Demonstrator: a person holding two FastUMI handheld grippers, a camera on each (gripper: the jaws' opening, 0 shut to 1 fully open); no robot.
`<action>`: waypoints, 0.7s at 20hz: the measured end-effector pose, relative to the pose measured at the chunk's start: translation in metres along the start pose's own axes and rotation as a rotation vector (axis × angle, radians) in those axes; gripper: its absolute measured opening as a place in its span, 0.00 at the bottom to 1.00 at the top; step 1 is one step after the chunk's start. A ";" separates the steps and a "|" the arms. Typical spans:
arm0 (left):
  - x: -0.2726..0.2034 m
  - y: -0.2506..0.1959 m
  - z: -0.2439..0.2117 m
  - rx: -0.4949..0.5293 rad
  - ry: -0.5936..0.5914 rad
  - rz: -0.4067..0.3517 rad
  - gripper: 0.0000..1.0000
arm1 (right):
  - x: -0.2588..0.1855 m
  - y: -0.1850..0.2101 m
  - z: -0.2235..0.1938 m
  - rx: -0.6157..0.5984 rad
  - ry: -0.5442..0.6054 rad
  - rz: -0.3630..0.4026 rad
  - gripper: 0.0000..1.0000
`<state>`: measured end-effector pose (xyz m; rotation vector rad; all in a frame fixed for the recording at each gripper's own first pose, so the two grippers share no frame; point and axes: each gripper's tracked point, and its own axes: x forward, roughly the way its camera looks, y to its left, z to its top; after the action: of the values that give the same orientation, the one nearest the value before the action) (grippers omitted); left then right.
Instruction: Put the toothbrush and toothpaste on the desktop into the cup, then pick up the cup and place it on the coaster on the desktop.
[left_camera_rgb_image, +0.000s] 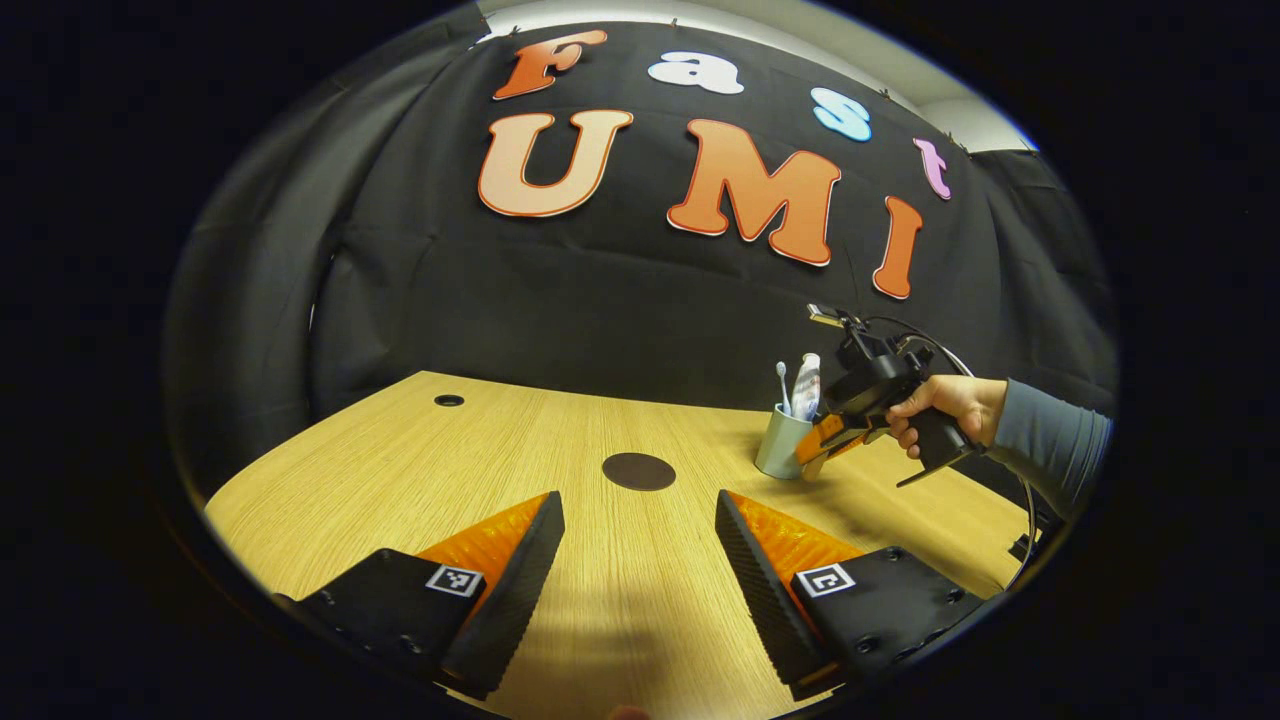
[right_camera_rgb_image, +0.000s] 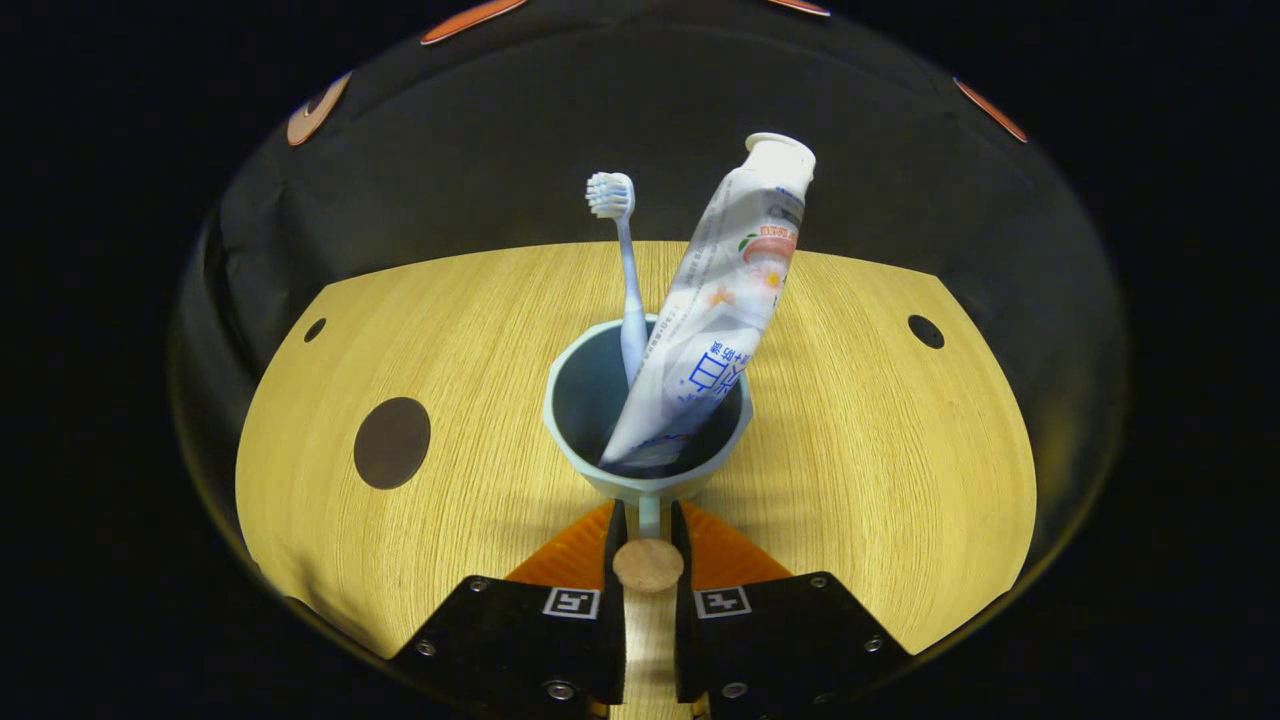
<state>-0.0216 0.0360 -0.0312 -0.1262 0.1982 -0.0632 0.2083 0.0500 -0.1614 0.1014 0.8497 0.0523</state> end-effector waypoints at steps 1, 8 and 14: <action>-0.001 0.001 -0.001 -0.002 0.001 0.002 0.98 | 0.001 0.000 0.000 -0.006 -0.009 0.008 0.20; -0.006 0.006 -0.003 -0.006 0.006 0.013 0.98 | 0.003 0.001 0.004 -0.058 -0.046 0.042 0.20; -0.009 0.007 -0.004 0.000 0.007 0.025 0.98 | -0.001 -0.003 0.021 -0.139 -0.079 0.092 0.20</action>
<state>-0.0312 0.0435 -0.0342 -0.1235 0.2070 -0.0385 0.2234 0.0460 -0.1474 0.0121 0.7599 0.1924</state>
